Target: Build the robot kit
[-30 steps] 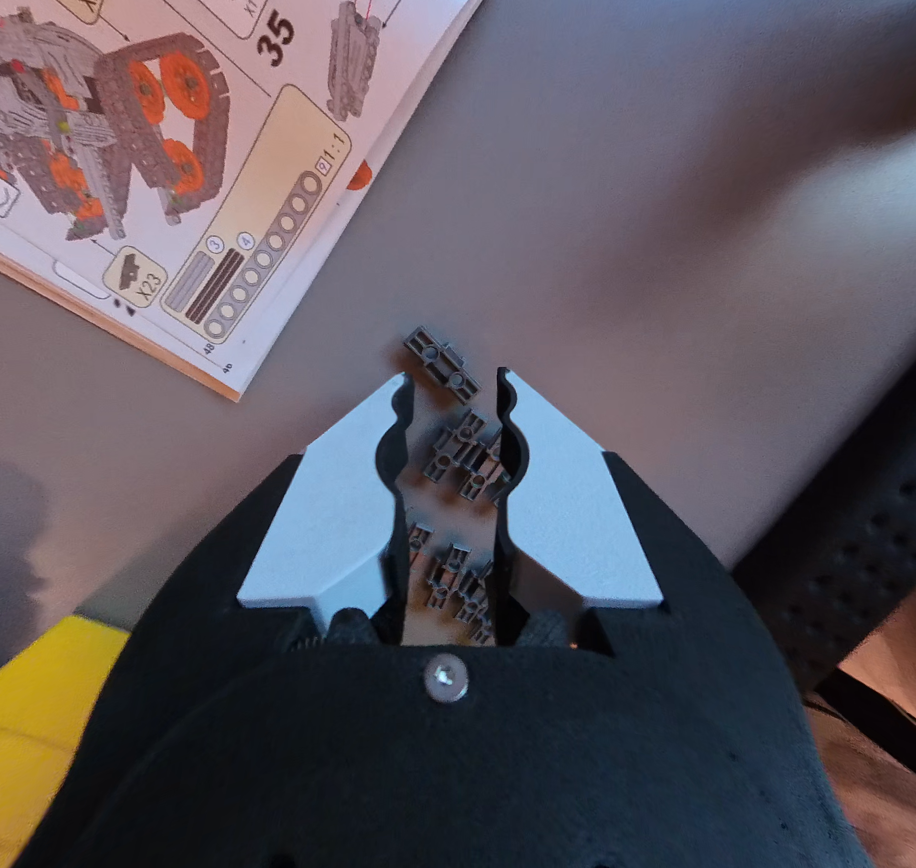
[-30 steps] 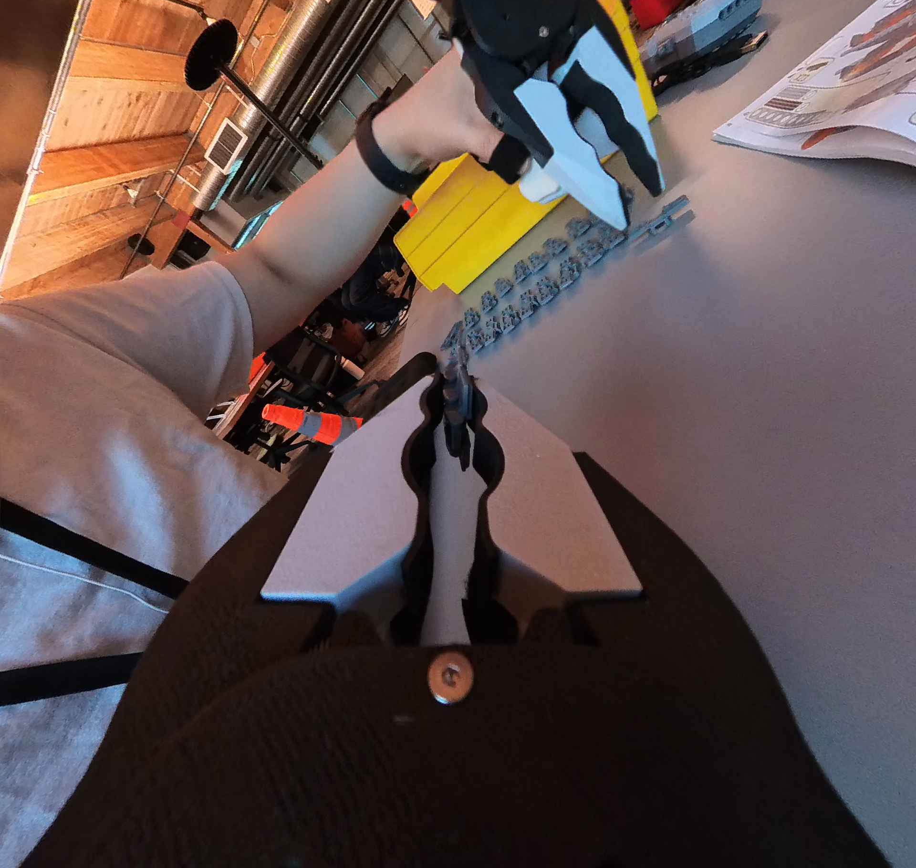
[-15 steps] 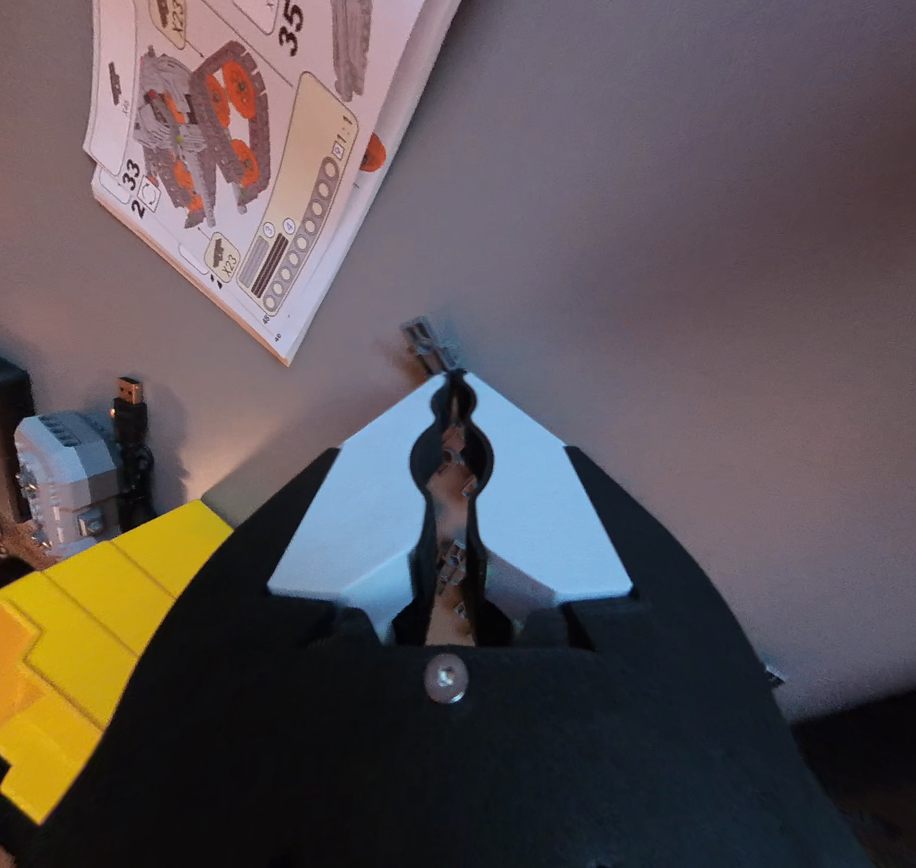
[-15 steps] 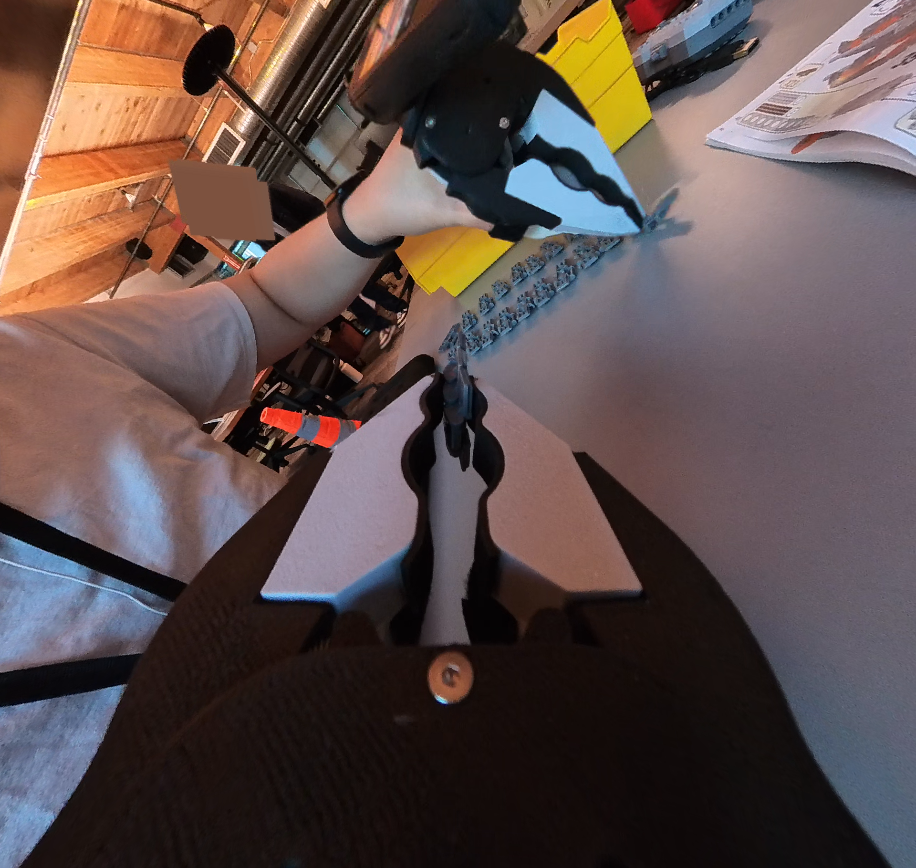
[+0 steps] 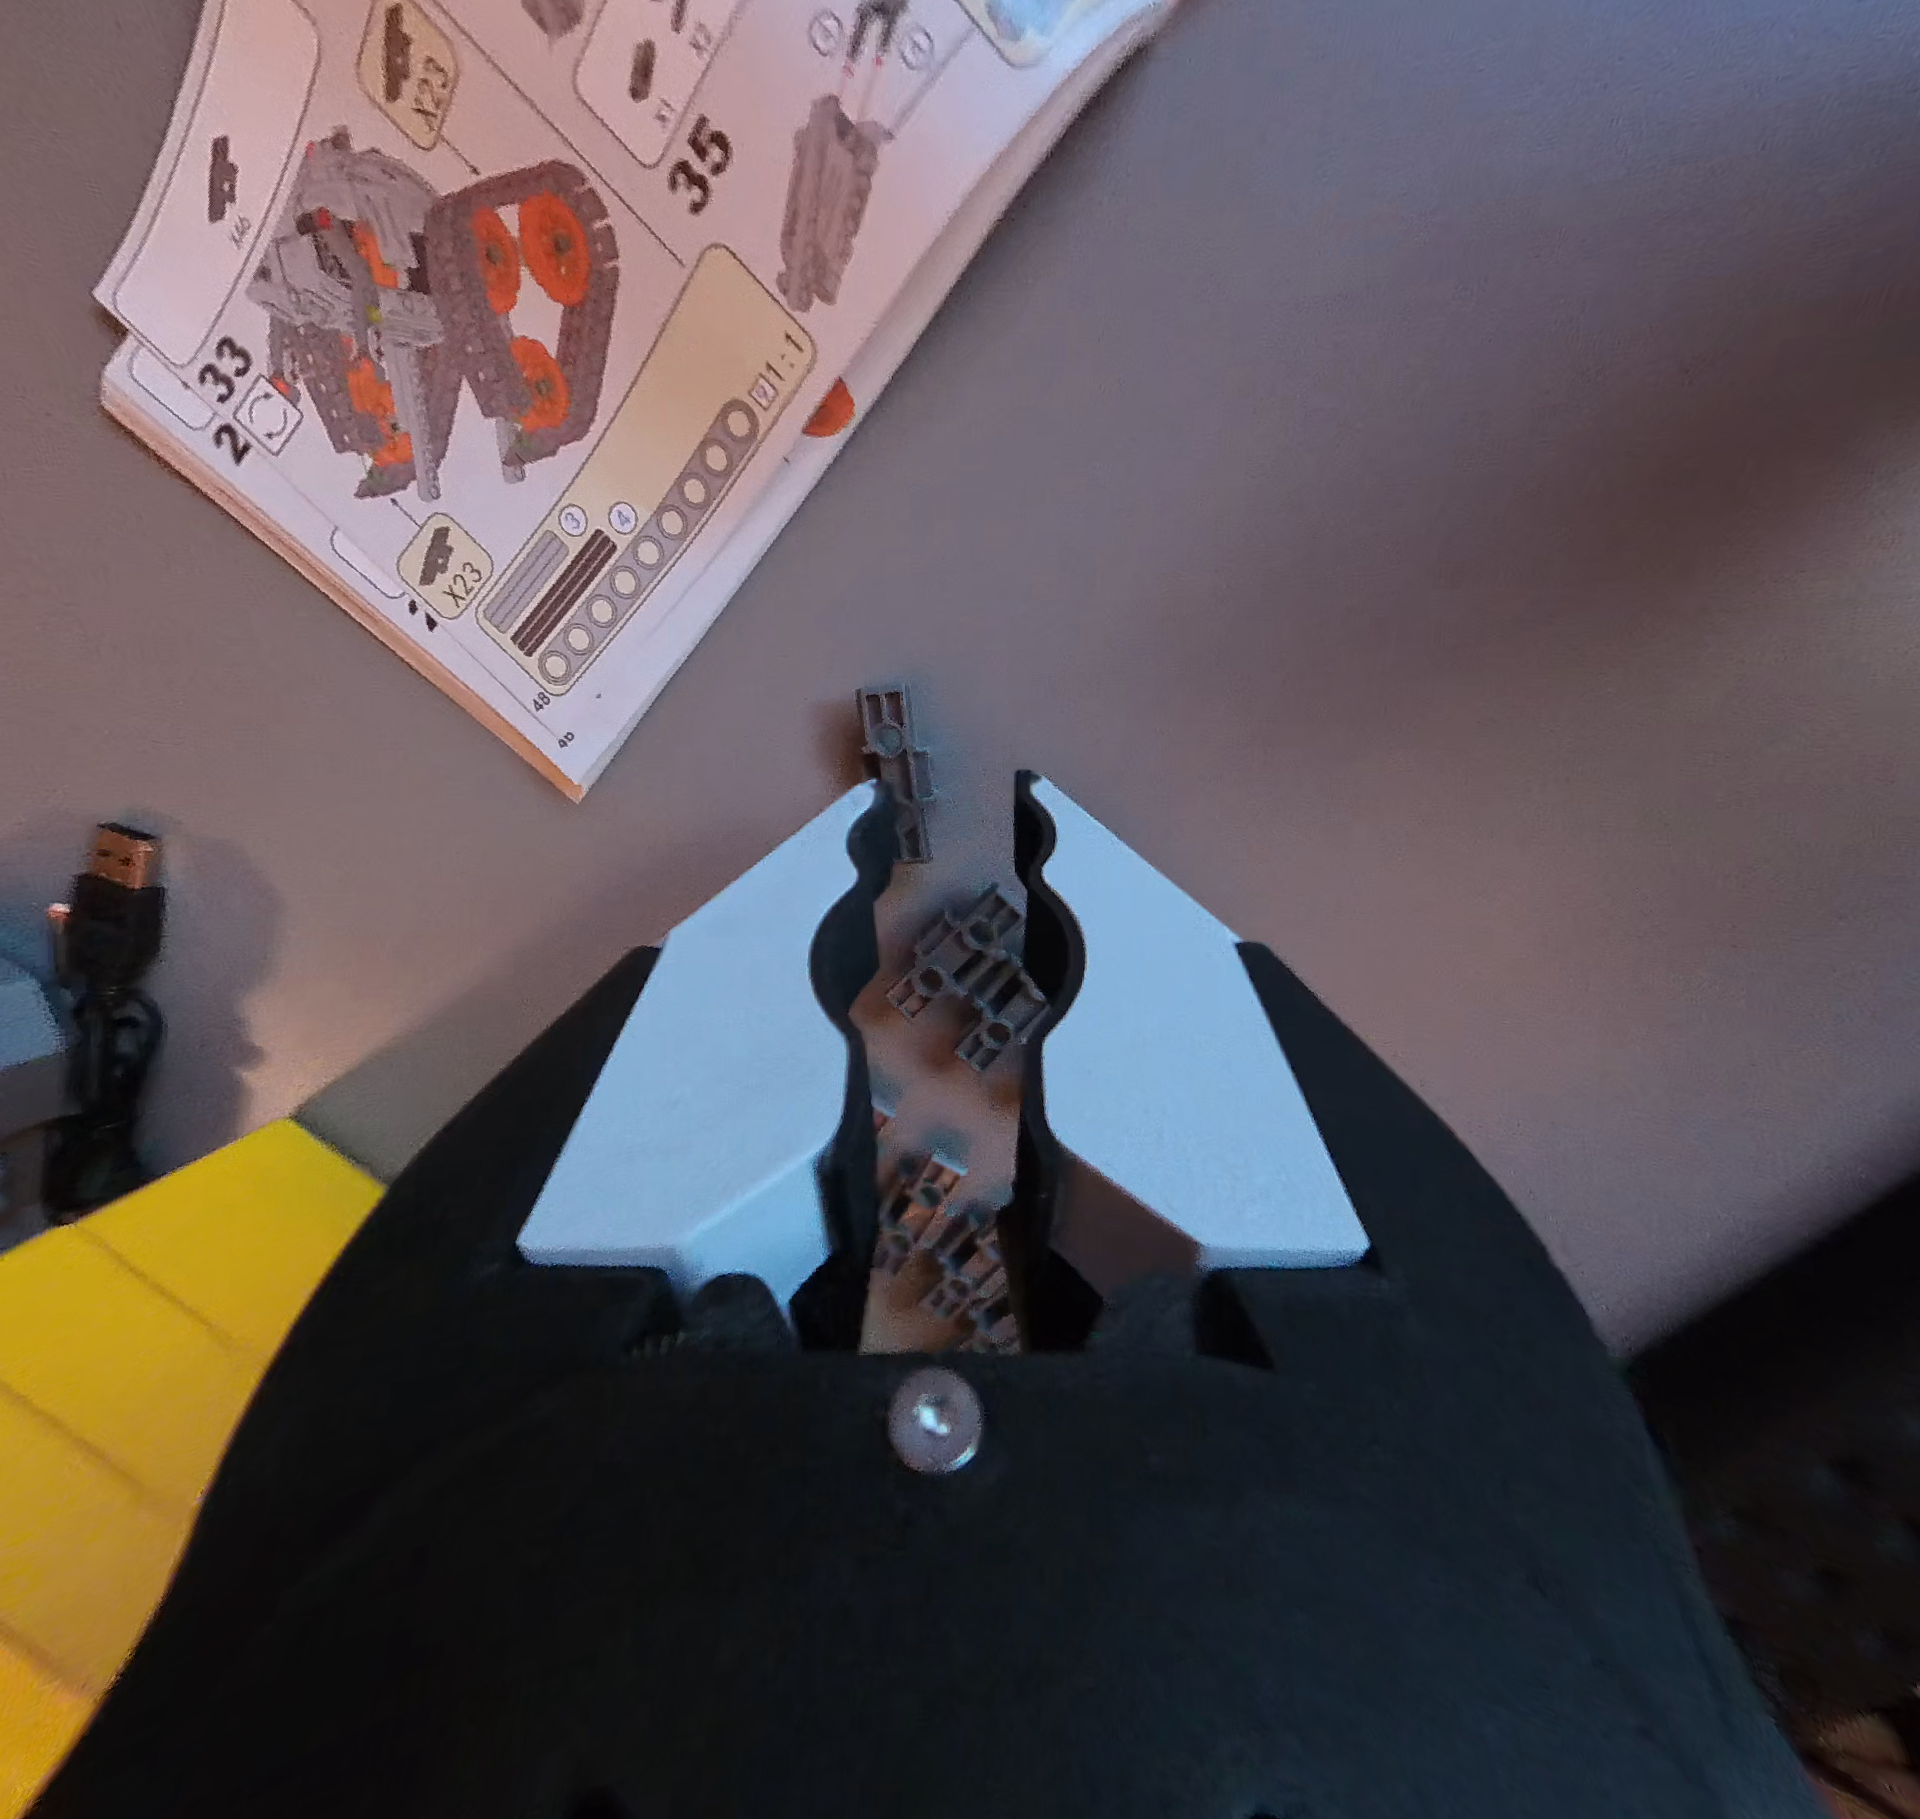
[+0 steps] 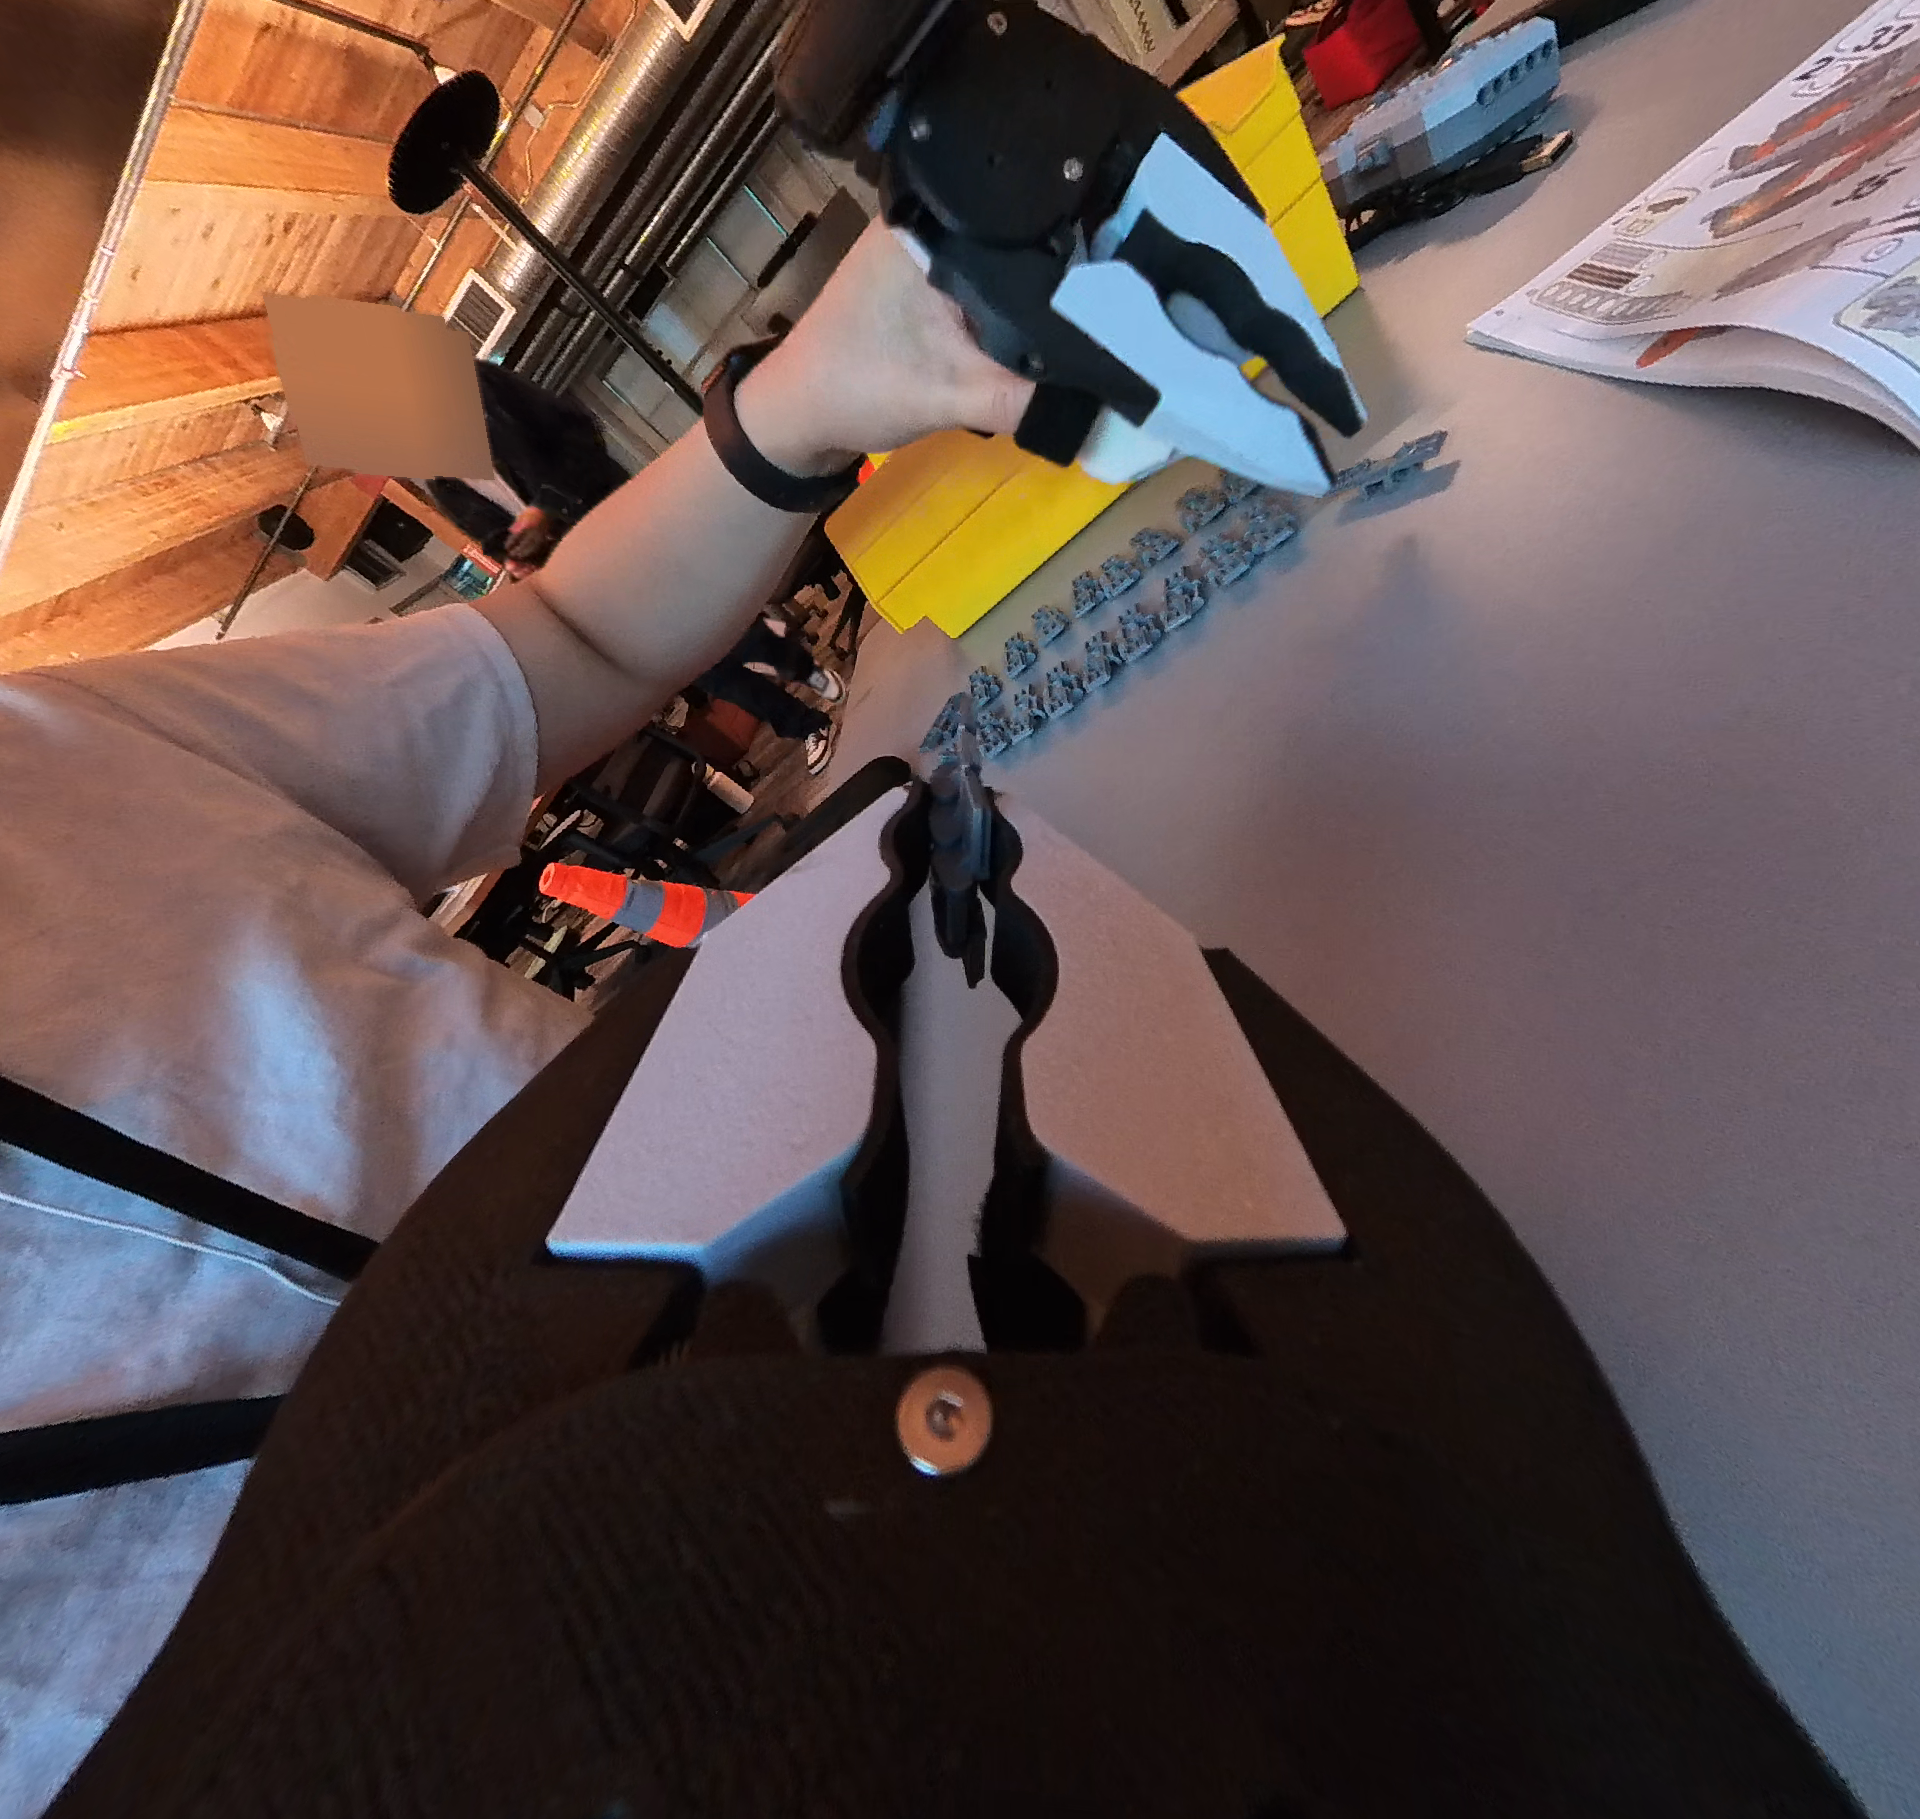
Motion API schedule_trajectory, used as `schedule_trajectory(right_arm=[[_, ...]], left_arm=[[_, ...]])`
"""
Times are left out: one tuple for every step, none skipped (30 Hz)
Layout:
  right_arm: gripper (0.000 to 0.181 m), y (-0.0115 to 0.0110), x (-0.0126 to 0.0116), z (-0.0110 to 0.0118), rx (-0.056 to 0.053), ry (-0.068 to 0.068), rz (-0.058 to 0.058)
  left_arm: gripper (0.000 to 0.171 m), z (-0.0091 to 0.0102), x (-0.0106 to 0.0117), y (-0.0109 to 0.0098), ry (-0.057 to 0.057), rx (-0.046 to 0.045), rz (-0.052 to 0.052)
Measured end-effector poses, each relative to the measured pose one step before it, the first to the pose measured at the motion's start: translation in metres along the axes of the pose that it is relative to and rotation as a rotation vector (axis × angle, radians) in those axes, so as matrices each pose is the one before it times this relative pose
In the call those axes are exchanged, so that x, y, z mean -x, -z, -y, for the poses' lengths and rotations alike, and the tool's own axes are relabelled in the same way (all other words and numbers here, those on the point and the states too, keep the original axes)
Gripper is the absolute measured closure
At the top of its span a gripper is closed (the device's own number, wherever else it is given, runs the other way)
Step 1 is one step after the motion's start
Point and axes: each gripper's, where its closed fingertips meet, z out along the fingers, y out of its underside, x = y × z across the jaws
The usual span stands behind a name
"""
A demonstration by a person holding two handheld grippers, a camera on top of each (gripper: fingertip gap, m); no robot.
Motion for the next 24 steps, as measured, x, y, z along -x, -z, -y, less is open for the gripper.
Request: schedule_trajectory(right_arm=[[0.176,-0.00051,0.00028,-0.00059,0.0029,-0.0004,0.0019],[0.176,-0.00053,0.00025,-0.00099,0.0042,-0.0023,0.0022],[0.176,-0.0004,0.0001,-0.0007,0.0031,-0.0023,0.0013],[0.176,-0.00027,-0.00004,-0.00057,0.0021,-0.0009,0.0],[0.176,-0.0002,0.0004,-0.00031,0.0014,0.0007,0.001],[0.176,-0.00012,0.00061,0.00019,-0.0007,0.0017,0.0017],[0.176,-0.00005,0.00063,0.00047,-0.0012,0.002,0.0016],[0.176,-0.00015,0.00023,0.00002,0.0005,0.0009,0.0006],[0.176,-0.00003,-0.00003,-0.00022,0.0011,-0.0003,0.0001],[0.176,-0.00014,-0.00006,-0.0003,0.0012,-0.0015,0.0007],[0.176,-0.00009,-0.00002,-0.00036,0.0005,-0.0017,0.0009],[0.176,0.00005,-0.00007,-0.00008,-0.0005,-0.0011,-0.0001],[0.176,0.00003,0.00018,-0.00003,-0.0008,-0.0004,0.0011],[0.176,0.00011,0.00097,0.00043,-0.0016,-0.001,0.005],[0.176,0.00019,0.00075,0.00065,-0.0032,0.0006,0.0043],[0.176,0.00025,-0.00011,0.00029,-0.0022,-0.0004,-0.0009],[0.176,0.00015,0.0001,0.00014,-0.0006,-0.0019,0.0014],[0.176,-0.00007,0.0008,0.00027,-0.001,-0.0026,0.0054],[0.176,-0.00005,0.00052,0.00013,-0.002,-0.0032,0.0041],[0.176,-0.00013,0.00008,-0.00005,-0.0002,-0.0028,0.0017],[0.176,-0.00037,0.00012,-0.00049,0.0021,-0.0017,0.0015],[0.176,-0.0004,0.00013,-0.00061,0.003,-0.0003,0.0012],[0.176,-0.0004,0.00025,-0.00052,0.0029,0.001,0.0012],[0.176,-0.00033,-0.00014,-0.00064,0.0027,-0.0003,-0.0003]], left_arm=[[0.149,-0.00355,0.00026,-0.00201,-0.0581,0.02344,0.0392],[0.149,-0.00285,0.00306,-0.00101,-0.0555,0.01301,0.0536],[0.151,-0.0021,0.00553,-0.00008,-0.0366,0.00622,0.061],[0.152,-0.00039,0.00155,0.00025,-0.0273,-0.00384,0.0286],[0.159,-0.00106,-0.00137,-0.00015,-0.0184,0.00068,0.005],[0.162,-0.00115,0.0,-0.00098,-0.0071,0.00764,0.0091],[0.161,-0.00054,-0.00023,-0.00112,-0.0047,0.00574,0.0055],[0.161,-0.00017,-0.00101,-0.00124,-0.0015,0.00508,-0.0007],[0.161,0.0005,-0.00125,-0.00102,0.0013,0.00119,-0.0057],[0.162,-0.00024,-0.00095,-0.00118,0.0043,0.00553,-0.0053],[0.161,-0.00092,0.00069,-0.00115,0.0043,0.00976,0.0027],[0.16,-0.00014,0.00057,-0.00072,-0.0014,0.00199,0.0041],[0.16,-0.00005,0.00066,-0.00058,-0.0024,-0.00047,0.005],[0.16,-0.00007,0.00079,-0.00043,-0.0008,-0.00077,0.0077],[0.16,0.00014,-0.00059,-0.00029,-0.0038,-0.00411,0.0002],[0.161,0.00051,0.00049,0.00006,-0.0052,-0.00948,0.0069],[0.161,0.0002,0.00026,0.00013,-0.0085,-0.00858,0.0047],[0.161,-0.00091,-0.00015,-0.00016,-0.0045,-0.00091,0.0006],[0.16,-0.00039,0.00028,-0.00004,-0.0005,-0.00259,0.0032],[0.159,0.00005,-0.00029,-0.00017,-0.0047,-0.00673,0.0011],[0.159,-0.00046,0.00061,-0.00038,-0.0051,-0.00084,0.0073],[0.158,-0.00047,0.00106,-0.00066,-0.0078,-0.0012,0.01],[0.158,-0.00105,-0.00064,-0.00097,-0.0069,0.00412,-0.0013],[0.159,-0.00083,-0.00008,-0.00105,-0.0025,0.00347,0.0012]])
